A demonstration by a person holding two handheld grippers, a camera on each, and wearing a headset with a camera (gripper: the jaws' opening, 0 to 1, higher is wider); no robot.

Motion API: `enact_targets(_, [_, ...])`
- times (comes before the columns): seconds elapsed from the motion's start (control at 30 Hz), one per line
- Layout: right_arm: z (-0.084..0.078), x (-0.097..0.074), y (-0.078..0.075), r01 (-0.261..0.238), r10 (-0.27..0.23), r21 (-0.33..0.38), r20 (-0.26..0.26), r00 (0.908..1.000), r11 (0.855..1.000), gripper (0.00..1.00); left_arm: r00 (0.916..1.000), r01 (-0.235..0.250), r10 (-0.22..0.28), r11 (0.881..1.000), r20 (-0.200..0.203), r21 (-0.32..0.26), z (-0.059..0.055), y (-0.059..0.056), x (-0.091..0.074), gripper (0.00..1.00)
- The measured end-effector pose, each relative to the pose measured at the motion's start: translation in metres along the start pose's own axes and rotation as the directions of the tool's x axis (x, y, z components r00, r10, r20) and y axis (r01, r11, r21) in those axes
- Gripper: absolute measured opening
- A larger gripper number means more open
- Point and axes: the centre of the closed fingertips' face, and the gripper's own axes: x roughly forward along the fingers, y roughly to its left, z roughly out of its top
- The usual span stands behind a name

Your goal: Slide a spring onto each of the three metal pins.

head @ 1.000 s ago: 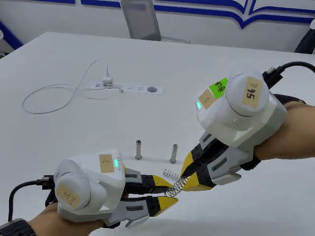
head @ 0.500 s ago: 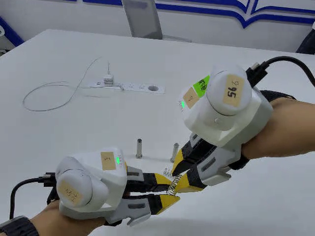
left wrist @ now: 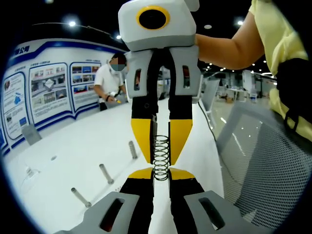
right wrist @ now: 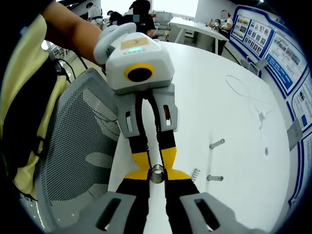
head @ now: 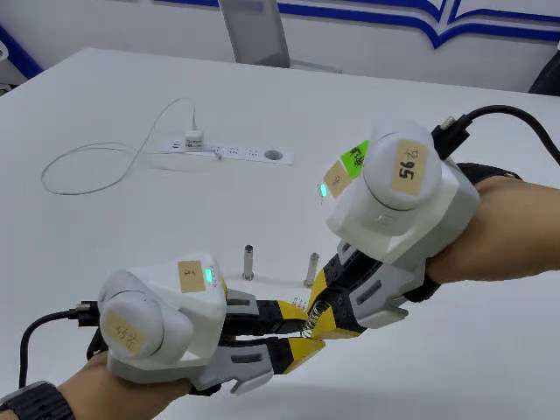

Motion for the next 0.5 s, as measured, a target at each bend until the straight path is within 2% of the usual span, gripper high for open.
enact_targets(0.13, [-0.001, 0.000, -0.002, 0.000, 0.000, 0.005, -0.004, 1.0000, 1.000, 0.12, 0.9999, -0.015, 0.015, 1.000, -0.006, -0.013, -0.002, 0.002, 0.000, 0.21])
enact_targets(0.27, [-0.003, -0.004, -0.007, 0.008, -0.007, 0.013, -0.010, 0.9999, 1.000, 0.12, 0.9996, -0.028, 0.028, 0.999, -0.007, -0.031, -0.005, 0.005, -0.003, 0.26])
enact_targets(0.5, [-0.011, -0.016, -0.026, 0.047, -0.046, 0.037, -0.024, 0.9986, 0.998, 0.12, 0.9975, -0.066, 0.065, 0.996, -0.027, -0.056, -0.018, 0.009, -0.011, 0.38])
